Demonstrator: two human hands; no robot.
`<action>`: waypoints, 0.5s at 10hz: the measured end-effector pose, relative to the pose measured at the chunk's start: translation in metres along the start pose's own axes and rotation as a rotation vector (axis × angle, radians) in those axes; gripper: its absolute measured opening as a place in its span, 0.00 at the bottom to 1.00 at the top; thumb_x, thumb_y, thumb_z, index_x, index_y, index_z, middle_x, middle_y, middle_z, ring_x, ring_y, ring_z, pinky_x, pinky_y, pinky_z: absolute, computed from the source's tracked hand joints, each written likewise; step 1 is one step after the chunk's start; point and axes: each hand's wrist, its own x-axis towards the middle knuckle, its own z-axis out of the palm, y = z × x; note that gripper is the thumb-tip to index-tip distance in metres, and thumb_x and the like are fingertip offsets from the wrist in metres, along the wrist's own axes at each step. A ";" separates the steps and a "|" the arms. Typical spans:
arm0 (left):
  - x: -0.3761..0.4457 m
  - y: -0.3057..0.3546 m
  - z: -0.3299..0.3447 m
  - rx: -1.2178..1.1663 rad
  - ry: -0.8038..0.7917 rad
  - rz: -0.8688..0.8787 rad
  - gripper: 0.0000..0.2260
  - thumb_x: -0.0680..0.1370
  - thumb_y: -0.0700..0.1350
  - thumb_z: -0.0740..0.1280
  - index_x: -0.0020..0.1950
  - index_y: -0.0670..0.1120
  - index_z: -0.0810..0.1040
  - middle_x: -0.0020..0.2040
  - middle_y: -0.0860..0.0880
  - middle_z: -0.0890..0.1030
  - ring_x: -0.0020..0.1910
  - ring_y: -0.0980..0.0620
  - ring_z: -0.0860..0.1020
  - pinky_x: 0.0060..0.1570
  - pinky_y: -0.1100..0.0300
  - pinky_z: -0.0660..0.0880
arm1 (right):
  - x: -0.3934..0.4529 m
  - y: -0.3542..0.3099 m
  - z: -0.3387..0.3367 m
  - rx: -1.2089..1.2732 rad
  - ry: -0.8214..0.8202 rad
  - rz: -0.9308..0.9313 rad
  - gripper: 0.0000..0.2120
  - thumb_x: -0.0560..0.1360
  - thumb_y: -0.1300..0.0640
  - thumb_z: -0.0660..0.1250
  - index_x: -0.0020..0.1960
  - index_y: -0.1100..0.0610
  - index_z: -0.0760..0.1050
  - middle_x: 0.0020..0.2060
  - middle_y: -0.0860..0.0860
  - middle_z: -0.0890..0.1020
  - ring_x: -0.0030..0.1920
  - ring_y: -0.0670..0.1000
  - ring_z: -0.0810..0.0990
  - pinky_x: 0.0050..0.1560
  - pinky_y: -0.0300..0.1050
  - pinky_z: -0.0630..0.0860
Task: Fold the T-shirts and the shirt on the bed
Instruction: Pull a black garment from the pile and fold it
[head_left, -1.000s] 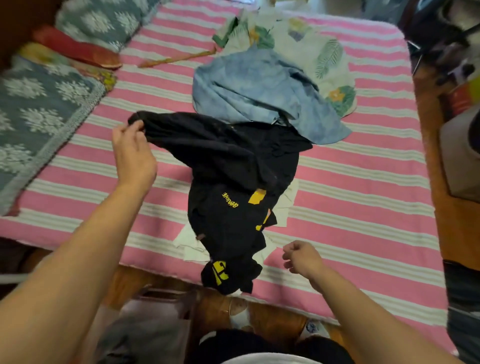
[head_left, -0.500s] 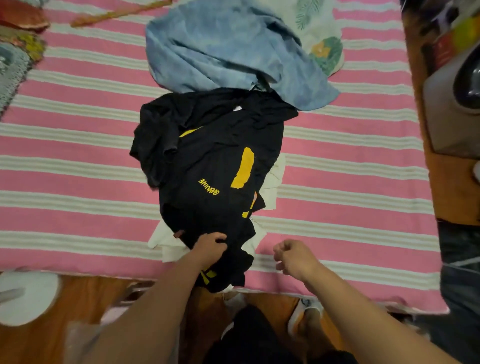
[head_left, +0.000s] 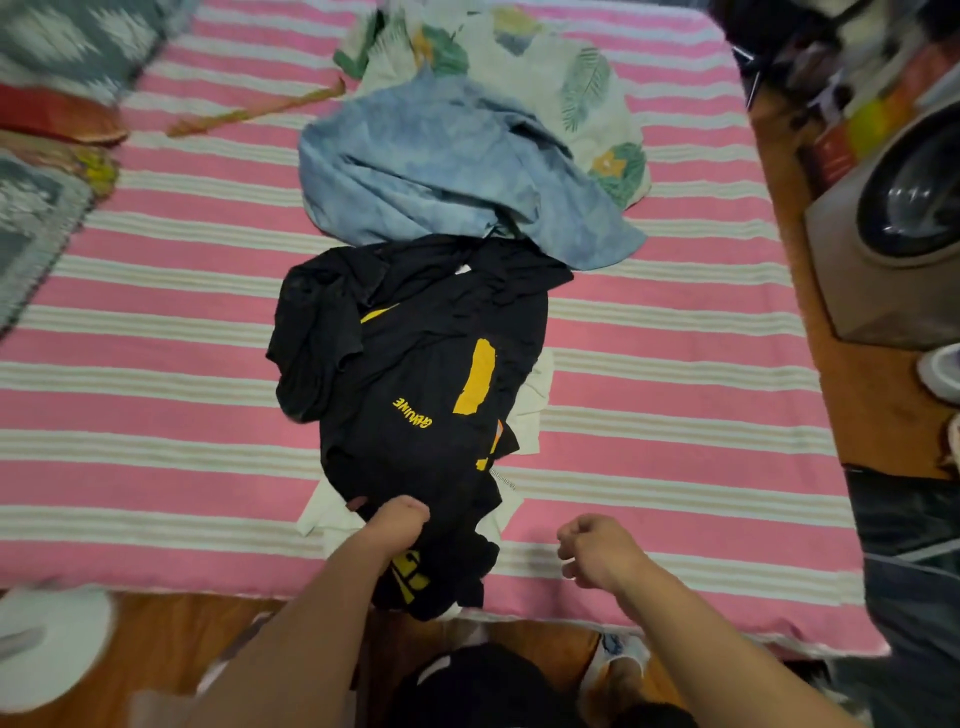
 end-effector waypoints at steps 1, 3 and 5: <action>-0.004 -0.006 0.013 -0.033 0.043 0.021 0.04 0.76 0.44 0.68 0.42 0.50 0.74 0.42 0.47 0.76 0.46 0.45 0.76 0.47 0.54 0.72 | 0.012 -0.013 0.005 -0.018 -0.021 -0.054 0.11 0.78 0.70 0.57 0.45 0.60 0.76 0.42 0.59 0.80 0.38 0.54 0.78 0.38 0.47 0.74; 0.016 -0.024 0.027 0.033 -0.027 -0.023 0.11 0.81 0.40 0.63 0.59 0.42 0.82 0.57 0.42 0.83 0.59 0.41 0.80 0.59 0.52 0.78 | 0.029 -0.019 0.030 -0.022 -0.053 -0.071 0.09 0.79 0.69 0.58 0.46 0.61 0.75 0.41 0.56 0.80 0.37 0.54 0.78 0.38 0.47 0.74; -0.009 -0.022 0.024 -0.063 0.058 0.032 0.10 0.83 0.39 0.62 0.56 0.42 0.83 0.58 0.40 0.83 0.60 0.39 0.80 0.55 0.54 0.76 | 0.005 -0.008 0.040 -0.068 -0.083 -0.085 0.08 0.79 0.68 0.61 0.47 0.60 0.77 0.47 0.59 0.82 0.41 0.54 0.81 0.43 0.47 0.78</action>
